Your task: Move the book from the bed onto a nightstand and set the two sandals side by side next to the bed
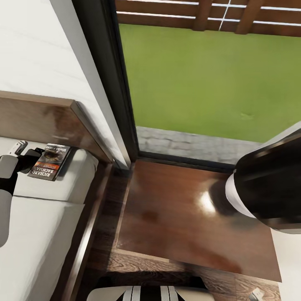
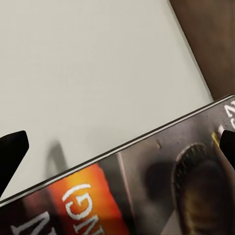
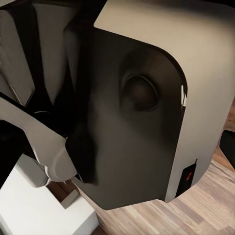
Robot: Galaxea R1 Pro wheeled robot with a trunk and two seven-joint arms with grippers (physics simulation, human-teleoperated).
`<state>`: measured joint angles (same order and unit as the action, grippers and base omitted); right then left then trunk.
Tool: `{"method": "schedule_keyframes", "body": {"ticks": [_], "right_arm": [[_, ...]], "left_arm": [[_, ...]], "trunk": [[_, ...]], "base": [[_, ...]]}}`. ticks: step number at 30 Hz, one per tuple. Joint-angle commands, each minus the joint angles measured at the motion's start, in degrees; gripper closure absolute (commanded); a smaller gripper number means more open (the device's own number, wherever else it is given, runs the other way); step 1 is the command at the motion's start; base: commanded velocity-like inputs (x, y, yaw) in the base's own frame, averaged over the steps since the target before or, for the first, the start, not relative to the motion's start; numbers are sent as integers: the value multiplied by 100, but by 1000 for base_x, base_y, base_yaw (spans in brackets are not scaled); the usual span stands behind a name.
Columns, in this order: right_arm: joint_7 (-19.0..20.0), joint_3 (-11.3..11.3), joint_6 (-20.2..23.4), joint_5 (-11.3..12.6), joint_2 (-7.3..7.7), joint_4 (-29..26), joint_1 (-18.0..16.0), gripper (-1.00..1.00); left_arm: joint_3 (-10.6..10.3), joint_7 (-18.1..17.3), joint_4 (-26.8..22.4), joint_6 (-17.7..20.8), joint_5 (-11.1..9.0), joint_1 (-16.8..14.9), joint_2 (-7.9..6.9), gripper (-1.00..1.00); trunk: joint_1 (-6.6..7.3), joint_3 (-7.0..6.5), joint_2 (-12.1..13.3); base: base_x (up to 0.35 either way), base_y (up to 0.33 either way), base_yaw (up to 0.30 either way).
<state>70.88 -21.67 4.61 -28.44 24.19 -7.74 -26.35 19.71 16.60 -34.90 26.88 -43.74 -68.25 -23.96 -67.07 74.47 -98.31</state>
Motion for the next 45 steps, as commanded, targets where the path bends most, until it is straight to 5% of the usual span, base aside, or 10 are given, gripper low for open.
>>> {"method": "schedule_keyframes", "body": {"ticks": [1,45], "right_arm": [[28,-48,49,-39,-2,-6,-1,-100],[66,-45,58,-49,-2,0,-1,-100]], "left_arm": [[9,45,19,19,-153,1,3,-100],[8,44,27,19,-153,1,5,-100]], "trunk": [[-1,3,-1],[-1,-20,-1]], "base": [[0,0,0],[0,0,-43]]}}
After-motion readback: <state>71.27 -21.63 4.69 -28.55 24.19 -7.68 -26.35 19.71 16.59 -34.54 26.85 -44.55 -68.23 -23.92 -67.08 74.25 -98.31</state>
